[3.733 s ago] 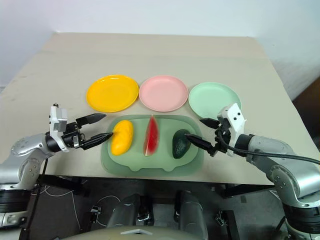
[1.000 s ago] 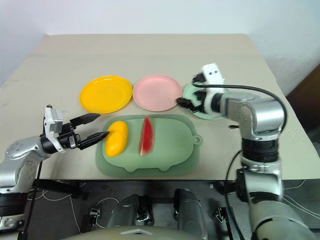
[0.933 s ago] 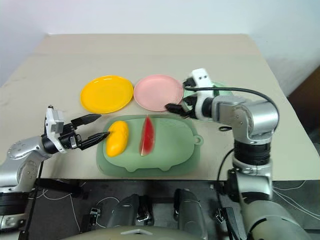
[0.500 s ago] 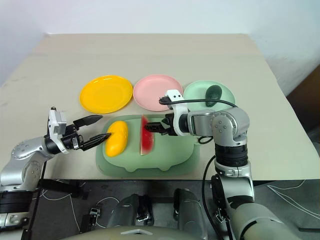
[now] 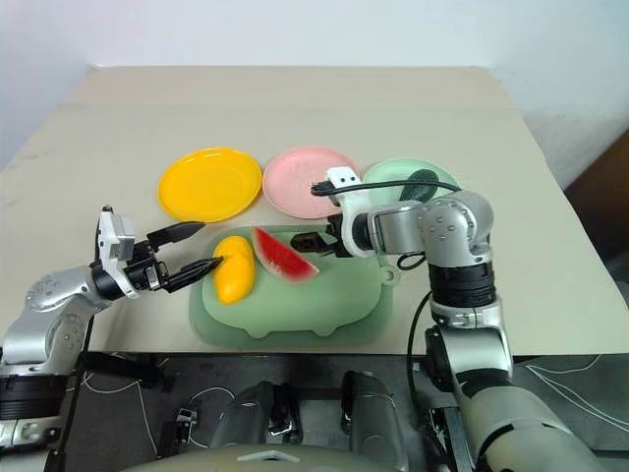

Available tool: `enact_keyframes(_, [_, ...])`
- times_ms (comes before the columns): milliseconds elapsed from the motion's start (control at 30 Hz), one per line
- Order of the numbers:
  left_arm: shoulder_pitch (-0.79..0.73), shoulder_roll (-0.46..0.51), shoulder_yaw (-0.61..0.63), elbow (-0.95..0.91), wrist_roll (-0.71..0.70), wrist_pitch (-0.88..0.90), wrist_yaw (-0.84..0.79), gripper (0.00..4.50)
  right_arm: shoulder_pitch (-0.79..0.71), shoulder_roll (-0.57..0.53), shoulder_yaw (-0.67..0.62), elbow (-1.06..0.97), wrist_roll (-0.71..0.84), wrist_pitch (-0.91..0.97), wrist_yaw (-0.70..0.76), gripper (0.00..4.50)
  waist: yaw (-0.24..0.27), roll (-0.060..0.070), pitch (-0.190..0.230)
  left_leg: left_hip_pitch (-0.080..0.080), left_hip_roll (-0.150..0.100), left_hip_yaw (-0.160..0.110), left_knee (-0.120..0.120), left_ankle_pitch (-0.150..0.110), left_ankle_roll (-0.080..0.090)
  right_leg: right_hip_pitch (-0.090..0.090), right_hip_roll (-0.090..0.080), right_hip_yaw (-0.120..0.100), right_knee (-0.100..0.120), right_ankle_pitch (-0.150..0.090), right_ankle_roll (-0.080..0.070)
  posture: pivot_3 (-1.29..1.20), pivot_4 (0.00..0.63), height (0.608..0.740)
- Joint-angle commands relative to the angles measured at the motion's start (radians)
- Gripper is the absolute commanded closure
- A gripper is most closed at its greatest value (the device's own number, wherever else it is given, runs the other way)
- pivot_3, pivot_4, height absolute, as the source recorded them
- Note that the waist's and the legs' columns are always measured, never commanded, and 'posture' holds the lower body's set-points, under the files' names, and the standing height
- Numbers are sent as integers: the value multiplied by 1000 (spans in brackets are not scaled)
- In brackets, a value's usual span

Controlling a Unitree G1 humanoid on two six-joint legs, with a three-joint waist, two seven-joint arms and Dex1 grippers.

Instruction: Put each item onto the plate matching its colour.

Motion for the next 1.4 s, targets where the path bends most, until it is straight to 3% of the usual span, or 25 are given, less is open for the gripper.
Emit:
enact_keyframes(33, [-1, 6, 11, -8, -4, -13, -9, 0, -41, -5, -26, -52, 83, 7, -17, 21, -1, 0, 0, 0, 0, 0, 0, 0, 0, 0, 0, 0, 0, 0, 0, 0, 150, 696])
enact_keyframes(667, [-35, 12, -4, -17, 0, 17, -6, 0, -56, 49, 113, -31, 261, 7, -121, 21, 0, 0, 0, 0, 0, 0, 0, 0, 0, 0, 0, 0, 0, 0, 0, 0, 150, 696])
enact_keyframes(867, [-40, 13, -8, -32, -1, 31, -1, 0, -61, 47, 240, -28, 94, 7, -115, 21, 0, 0, 0, 0, 0, 0, 0, 0, 0, 0, 0, 0, 0, 0, 0, 0, 150, 696])
enact_keyframes(1400, [-56, 15, -17, -33, 2, 42, 7, 0, -91, 60, 451, 2, -243, -82, 134, 21, 0, 0, 0, 0, 0, 0, -1, 0, 0, 0, 0, 0, 0, 0, 0, 0, 150, 696])
